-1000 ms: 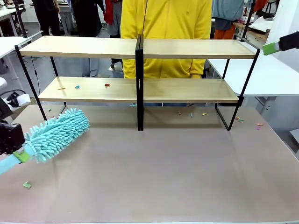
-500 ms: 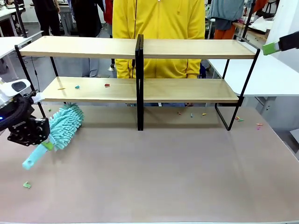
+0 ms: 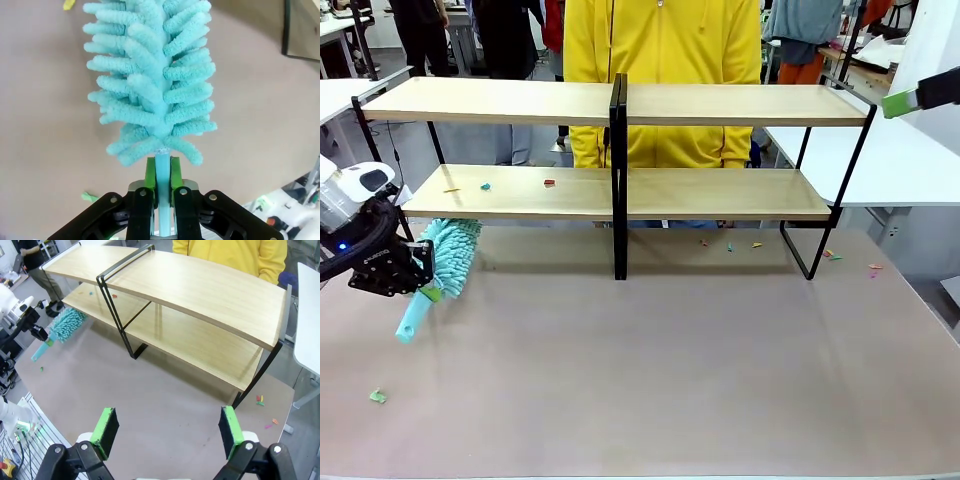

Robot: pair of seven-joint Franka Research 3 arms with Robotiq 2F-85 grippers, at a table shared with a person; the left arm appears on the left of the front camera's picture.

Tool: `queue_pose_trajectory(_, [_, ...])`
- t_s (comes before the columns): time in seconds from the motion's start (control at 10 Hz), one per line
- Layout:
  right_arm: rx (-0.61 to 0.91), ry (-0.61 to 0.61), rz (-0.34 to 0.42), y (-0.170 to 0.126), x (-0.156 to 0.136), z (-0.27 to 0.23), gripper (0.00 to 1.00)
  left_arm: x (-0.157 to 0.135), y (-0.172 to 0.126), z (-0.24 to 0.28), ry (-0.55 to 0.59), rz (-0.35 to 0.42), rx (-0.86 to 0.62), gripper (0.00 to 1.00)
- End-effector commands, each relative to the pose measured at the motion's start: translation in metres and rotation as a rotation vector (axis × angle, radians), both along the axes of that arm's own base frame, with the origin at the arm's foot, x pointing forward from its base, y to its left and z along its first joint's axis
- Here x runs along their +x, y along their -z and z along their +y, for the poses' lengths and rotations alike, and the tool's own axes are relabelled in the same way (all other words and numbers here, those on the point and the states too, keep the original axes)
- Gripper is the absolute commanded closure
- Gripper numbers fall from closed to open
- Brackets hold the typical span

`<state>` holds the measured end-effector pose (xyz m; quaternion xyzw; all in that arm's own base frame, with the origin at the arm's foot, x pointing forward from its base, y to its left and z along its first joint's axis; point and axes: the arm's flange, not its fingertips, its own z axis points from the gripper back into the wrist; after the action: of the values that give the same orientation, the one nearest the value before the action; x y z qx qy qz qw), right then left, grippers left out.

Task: Clean the shelves.
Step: Clean a randomly selected level of the Shelf with the Duster.

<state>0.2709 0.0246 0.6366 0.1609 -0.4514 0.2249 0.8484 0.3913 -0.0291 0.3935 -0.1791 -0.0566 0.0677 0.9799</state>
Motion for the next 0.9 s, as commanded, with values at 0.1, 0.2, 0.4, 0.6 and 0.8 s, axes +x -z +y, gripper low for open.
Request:
queue_pose_trajectory(0.1, [0.001, -0.001, 0.000, 0.000, 0.000, 0.000, 0.00, 0.017, 0.012, 0.014, 0.056, 0.015, 0.092, 0.88])
queue_pose_trajectory(0.2, [0.001, -0.001, 0.000, 0.000, 0.000, 0.000, 0.00, 0.021, 0.013, 0.022, 0.032, 0.002, 0.102, 0.88])
queue_pose_trajectory(0.4, [0.001, -0.001, 0.000, 0.000, 0.000, 0.000, 0.00, 0.021, 0.012, 0.032, 0.023, 0.026, 0.085, 0.88])
queue_pose_trajectory(0.6, [0.001, -0.001, 0.000, 0.000, 0.000, 0.000, 0.00, 0.018, 0.016, 0.035, 0.045, 0.113, 0.119, 0.88])
queue_pose_trajectory(0.8, [0.001, -0.001, 0.000, 0.000, 0.000, 0.000, 0.00, 0.013, 0.016, 0.040, 0.054, 0.171, 0.155, 0.88])
